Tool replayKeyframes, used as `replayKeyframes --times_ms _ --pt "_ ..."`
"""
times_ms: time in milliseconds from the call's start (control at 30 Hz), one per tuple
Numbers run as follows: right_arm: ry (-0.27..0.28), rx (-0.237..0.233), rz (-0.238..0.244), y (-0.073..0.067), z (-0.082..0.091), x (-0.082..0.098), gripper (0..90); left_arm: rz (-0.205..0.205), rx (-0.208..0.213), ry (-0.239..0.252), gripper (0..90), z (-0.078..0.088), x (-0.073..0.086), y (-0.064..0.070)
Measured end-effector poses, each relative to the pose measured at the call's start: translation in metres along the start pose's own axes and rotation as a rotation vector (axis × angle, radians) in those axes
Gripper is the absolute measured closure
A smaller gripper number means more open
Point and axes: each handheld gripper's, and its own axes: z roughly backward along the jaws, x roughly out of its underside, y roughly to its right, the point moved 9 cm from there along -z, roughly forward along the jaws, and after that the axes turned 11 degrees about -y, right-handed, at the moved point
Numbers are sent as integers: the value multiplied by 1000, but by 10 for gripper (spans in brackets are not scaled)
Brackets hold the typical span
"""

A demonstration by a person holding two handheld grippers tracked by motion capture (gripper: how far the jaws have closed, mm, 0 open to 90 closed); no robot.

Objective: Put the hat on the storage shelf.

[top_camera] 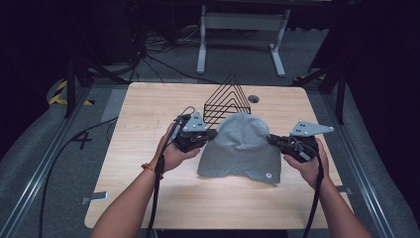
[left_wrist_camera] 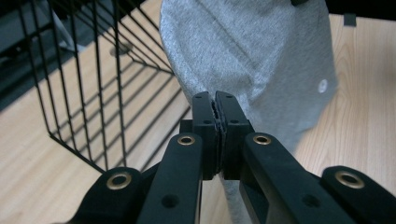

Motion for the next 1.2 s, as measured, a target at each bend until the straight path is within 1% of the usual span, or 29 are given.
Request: replayKeyframes --times_ms 67,167,200,267,300,333,400,467,533,567,667,700,767,800,833,867,900,933,1000,1067,1100,1133,1167,1200 --pt "18 9 6 2 7 -8 868 4 -8 20 880 8 -9 -2" --pt "53 22 8 5 21 -22 868 -5 -24 36 879 18 -22 -5" --pt "65 28 12 7 25 -27 868 -17 -31 43 880 22 -26 -7" --pt "79 43 21 10 33 -36 868 -24 -38 57 879 28 -34 -10" --pt "82 46 22 11 37 -39 868 -18 -36 66 880 32 -40 -11" --pt "91 56 27 13 42 -44 868 -28 -45 70 879 35 -45 -13" --pt "112 67 29 17 52 -54 868 -35 -53 77 880 40 -53 -16" --pt "132 73 27 21 60 -64 868 -36 -55 103 879 49 -65 -21" --pt "147 79 26 26 67 -75 868 -29 -55 128 880 56 -75 -26" --pt "155 79 21 29 69 -80 868 -26 -62 132 880 59 -79 -29" --pt "167 99 25 37 73 -95 868 -47 -94 128 880 68 -93 -38" --pt "172 105 26 39 75 -100 868 -47 -100 131 880 72 -97 -41" --pt "179 115 28 41 78 -109 869 -42 -103 142 880 76 -104 -46" --pt "180 123 35 43 79 -112 869 -35 -111 144 880 77 -107 -50" --pt "186 122 30 44 81 -117 869 -39 -117 149 880 79 -110 -53" --pt "188 123 32 46 81 -122 868 -34 -120 156 880 81 -113 -56" --pt "188 136 40 49 82 -128 869 -32 -128 158 880 82 -115 -59" --pt "189 136 32 51 82 -133 869 -27 -134 167 880 83 -118 -62" --pt "197 148 40 54 83 -143 868 -19 -132 168 880 84 -119 -65" --pt "202 157 41 57 82 -154 869 -13 -144 178 880 86 -124 -72" --pt "202 157 41 57 82 -154 869 -12 -160 175 880 87 -126 -75" --pt "204 165 44 58 82 -159 869 -10 -170 178 880 89 -129 -80" --pt "208 173 44 61 81 -164 869 1 -166 187 880 91 -131 -83" --pt "209 173 43 62 80 -168 868 1 -177 187 880 92 -133 -87"
